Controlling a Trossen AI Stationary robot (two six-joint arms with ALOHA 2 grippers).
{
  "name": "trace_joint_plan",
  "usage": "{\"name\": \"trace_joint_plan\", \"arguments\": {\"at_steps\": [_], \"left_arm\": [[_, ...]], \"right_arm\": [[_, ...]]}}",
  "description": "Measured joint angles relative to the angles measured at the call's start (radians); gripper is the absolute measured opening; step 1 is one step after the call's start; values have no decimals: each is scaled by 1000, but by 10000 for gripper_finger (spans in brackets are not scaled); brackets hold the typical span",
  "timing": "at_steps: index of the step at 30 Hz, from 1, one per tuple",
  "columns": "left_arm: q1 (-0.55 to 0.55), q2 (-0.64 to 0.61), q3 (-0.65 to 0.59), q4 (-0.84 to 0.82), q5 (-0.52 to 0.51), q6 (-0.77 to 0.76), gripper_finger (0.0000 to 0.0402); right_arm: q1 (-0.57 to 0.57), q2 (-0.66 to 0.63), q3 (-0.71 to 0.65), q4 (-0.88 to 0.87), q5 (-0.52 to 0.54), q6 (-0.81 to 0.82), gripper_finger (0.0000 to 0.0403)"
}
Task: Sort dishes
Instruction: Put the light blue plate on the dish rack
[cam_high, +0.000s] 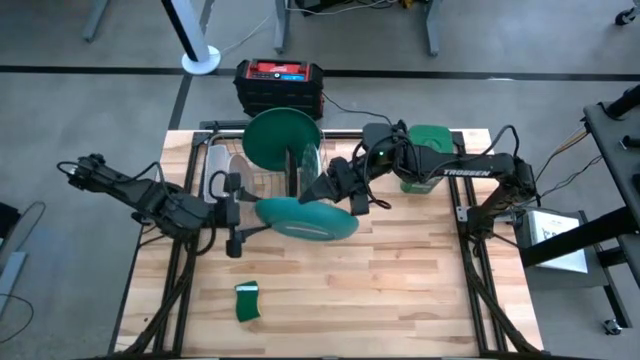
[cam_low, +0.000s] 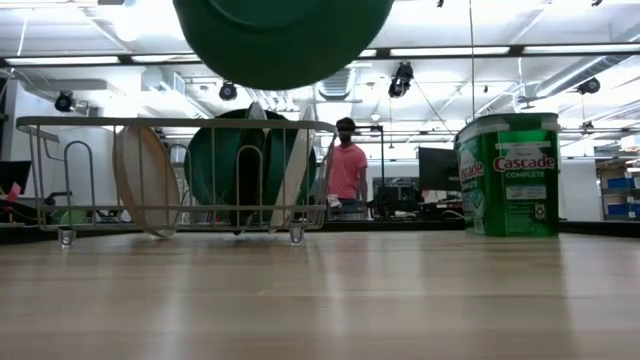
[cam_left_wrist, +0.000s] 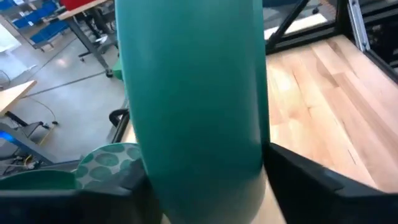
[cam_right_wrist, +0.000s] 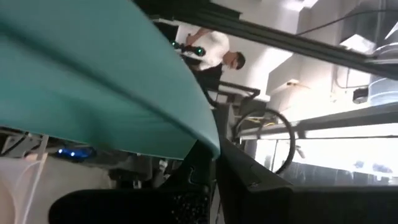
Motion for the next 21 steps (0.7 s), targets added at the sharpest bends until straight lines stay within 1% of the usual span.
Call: {"name": "trace_joint_plan", "arguments": {"at_steps": [2, 4, 7, 8, 9, 11, 14, 17, 21], "left_arm": [[0, 10, 0, -2, 1, -1, 203], [0, 17, 0, 4, 2, -12, 150], [-3, 19, -1, 4, 55, -22, 65], [-4, 20, -3, 5, 80, -19, 48], [-6, 20, -6, 8, 79, -23, 27], [-5, 14, -6, 39, 106, -31, 18], [-12, 12, 4, 45, 105, -28, 19], [-12, 14, 30, 42, 106, -19, 15], [-11, 10, 80, 34, 120, -12, 14]], "right_arm": [[0, 0, 0, -20, 1, -1, 0], [0, 0, 0, -27, 5, -4, 0], [1, 0, -1, -49, -14, -6, 0], [1, 0, -1, -42, 28, 6, 1], [-3, 0, -1, -37, 52, 17, 2], [-11, 0, -1, -37, 101, 53, 2], [-1, -8, 2, -31, 261, 74, 1], [0, -16, 9, -27, 426, 184, 2], [-5, -40, 9, -30, 569, 301, 2]]}}
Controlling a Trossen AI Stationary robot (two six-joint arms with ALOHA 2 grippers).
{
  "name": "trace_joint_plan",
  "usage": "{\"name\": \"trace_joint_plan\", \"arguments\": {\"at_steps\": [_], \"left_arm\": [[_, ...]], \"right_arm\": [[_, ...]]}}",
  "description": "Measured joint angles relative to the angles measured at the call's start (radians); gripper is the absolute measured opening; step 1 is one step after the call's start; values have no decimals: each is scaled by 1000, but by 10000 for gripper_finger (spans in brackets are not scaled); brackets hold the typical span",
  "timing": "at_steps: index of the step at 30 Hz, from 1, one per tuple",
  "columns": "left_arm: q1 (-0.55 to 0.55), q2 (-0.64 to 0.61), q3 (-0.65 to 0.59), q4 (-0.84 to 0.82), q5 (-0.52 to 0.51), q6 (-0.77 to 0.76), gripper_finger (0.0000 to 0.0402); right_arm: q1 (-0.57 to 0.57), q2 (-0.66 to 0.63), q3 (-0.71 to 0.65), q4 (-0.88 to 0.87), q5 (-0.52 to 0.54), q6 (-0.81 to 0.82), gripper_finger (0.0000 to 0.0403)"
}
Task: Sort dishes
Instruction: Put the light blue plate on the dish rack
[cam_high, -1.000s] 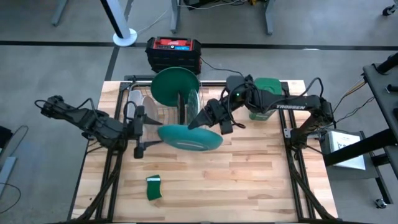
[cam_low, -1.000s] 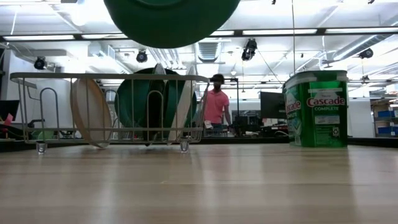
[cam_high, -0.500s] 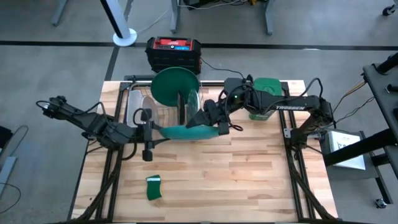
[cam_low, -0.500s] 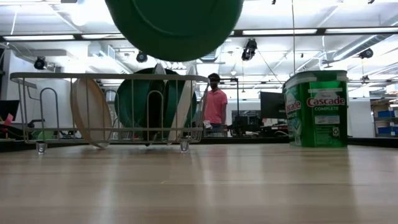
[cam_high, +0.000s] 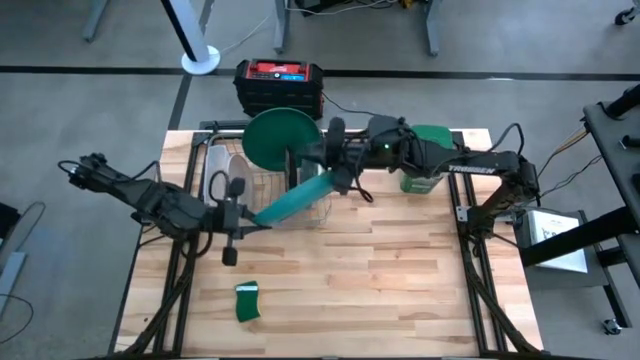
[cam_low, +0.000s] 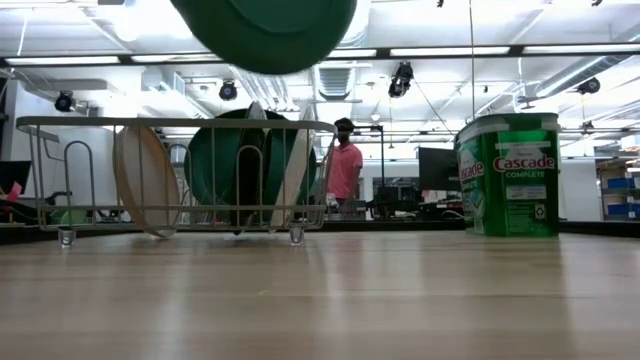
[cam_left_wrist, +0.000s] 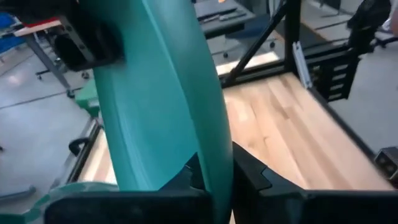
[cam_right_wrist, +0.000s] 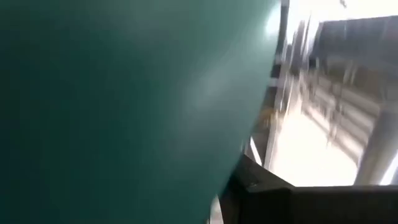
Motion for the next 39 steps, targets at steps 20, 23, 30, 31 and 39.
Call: {"name": "trace_joint_plan", "arguments": {"at_steps": [20, 23, 30, 31, 39], "left_arm": [[-13, 238, 244, -434, -507, 326, 13], [-37, 323, 323, -582, -539, 351, 13], [-39, 510, 443, -951, -895, 237, 13], [-40, 535, 454, -966, -914, 227, 13], [-38, 667, 480, -994, -1088, 250, 13]], "right_arm": [[-11, -198, -3, 40, 656, 839, 3], [-20, -271, -3, -160, 529, 1113, 4], [-118, -353, -11, -468, 98, 1585, 59], [-118, -350, -15, -496, 93, 1612, 72], [-120, -304, -17, -562, 96, 1778, 188]]}}
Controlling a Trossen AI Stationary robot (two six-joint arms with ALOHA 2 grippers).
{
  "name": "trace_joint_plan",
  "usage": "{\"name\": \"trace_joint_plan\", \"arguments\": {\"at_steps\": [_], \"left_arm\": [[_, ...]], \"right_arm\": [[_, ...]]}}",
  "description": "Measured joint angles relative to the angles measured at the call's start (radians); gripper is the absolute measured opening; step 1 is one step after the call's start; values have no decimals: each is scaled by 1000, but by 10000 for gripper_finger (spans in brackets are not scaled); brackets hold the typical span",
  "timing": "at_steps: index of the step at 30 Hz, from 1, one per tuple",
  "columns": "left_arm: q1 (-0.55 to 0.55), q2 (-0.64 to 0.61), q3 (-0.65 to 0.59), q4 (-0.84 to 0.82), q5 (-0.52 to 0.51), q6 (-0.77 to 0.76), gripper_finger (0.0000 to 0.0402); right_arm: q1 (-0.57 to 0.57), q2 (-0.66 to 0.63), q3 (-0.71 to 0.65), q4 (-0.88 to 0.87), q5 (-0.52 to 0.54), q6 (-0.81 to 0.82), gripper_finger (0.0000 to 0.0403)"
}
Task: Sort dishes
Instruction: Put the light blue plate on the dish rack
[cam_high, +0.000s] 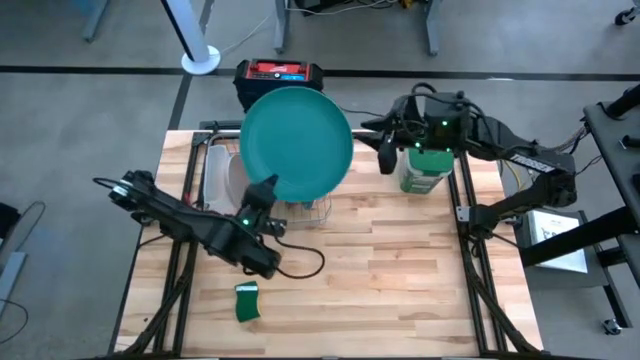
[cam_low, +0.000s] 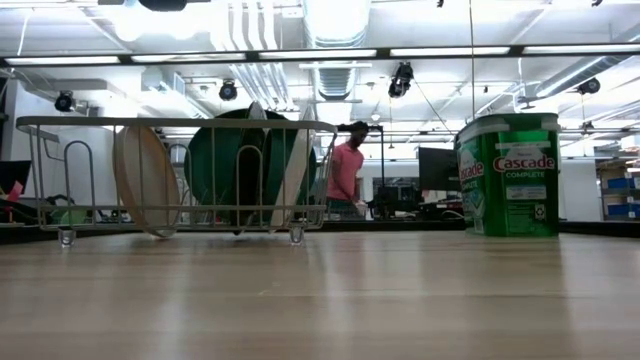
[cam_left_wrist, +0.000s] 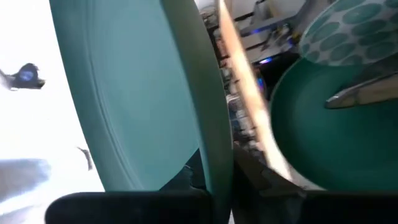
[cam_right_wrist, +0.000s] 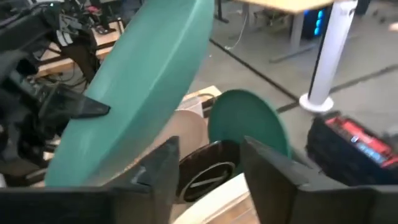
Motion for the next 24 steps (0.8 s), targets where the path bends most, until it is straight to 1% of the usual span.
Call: {"name": "trace_joint_plan", "arguments": {"at_steps": [2, 5, 10, 13, 17, 20, 24], "left_arm": [[0, 22, 0, 0, -35, 4, 13], [-1, 40, 0, -1, -42, 3, 13], [-2, 48, 0, -8, -33, -40, 13], [-1, 40, 0, -26, -17, -78, 13], [2, 34, 0, -40, 38, -120, 13], [4, 41, -1, -40, 33, -118, 13], [5, 52, -1, -39, 28, -118, 13]], "right_arm": [[1, 3, 0, -3, -2, 16, 215], [-1, 4, 0, -22, -16, 27, 250], [0, -27, 0, -86, -57, 70, 287], [1, -76, 0, -145, -61, 75, 297], [3, -128, 1, -137, -52, 102, 305], [3, -119, 2, -128, -52, 118, 307], [2, -63, 2, -107, -62, 123, 306]]}}
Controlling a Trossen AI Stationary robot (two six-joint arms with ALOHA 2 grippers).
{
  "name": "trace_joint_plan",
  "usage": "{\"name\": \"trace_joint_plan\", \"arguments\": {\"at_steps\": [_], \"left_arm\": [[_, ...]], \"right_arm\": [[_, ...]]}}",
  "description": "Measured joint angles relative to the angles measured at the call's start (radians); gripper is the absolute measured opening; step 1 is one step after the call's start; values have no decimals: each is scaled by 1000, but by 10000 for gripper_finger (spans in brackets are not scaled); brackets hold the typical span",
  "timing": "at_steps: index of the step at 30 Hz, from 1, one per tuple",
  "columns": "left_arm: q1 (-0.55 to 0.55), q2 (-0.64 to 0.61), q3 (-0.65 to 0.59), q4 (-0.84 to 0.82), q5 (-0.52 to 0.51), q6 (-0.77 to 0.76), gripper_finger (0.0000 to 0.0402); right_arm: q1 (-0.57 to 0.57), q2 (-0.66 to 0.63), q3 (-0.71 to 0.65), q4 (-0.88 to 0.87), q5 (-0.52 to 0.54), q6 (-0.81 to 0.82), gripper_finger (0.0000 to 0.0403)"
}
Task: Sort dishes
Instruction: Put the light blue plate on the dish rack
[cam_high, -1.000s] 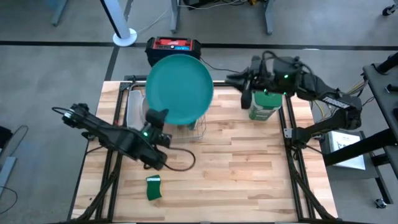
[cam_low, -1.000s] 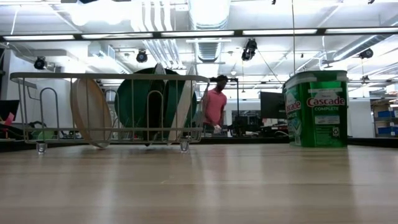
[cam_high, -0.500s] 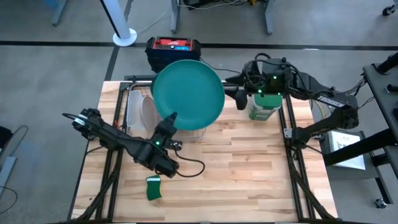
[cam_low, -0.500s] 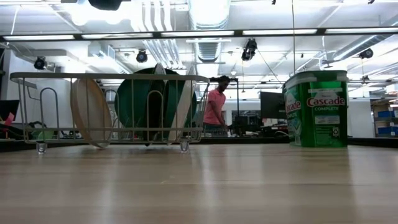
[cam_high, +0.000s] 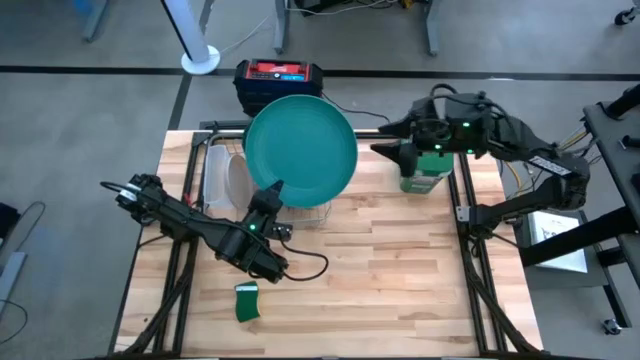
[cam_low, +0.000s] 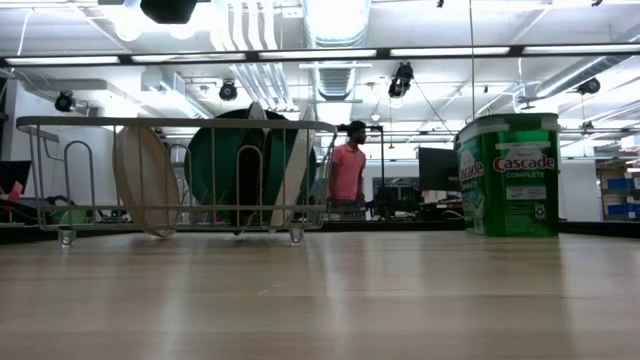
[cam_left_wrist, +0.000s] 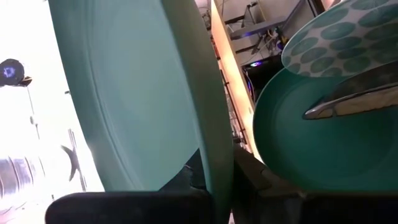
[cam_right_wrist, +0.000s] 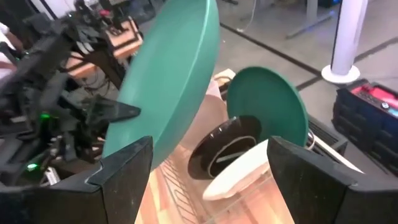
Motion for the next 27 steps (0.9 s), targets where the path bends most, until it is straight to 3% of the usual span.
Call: {"name": "trace_joint_plan", "arguments": {"at_steps": [5, 13, 18, 25, 27], "left_arm": [[0, 16, 0, 0, -4, 0, 13], [1, 35, -2, -2, -52, -25, 13], [1, 28, -2, -3, -2, -80, 26], [0, 24, -2, -7, 8, -181, 80], [-1, 17, -3, -4, 20, -217, 104]], "right_arm": [[1, 92, 0, 91, -117, 21, 309], [1, 215, 3, 143, -145, -20, 289], [0, 239, 6, 170, -170, -82, 211], [-2, 238, 6, 216, -166, -113, 39], [-1, 234, 6, 224, -166, -141, 32]]}}
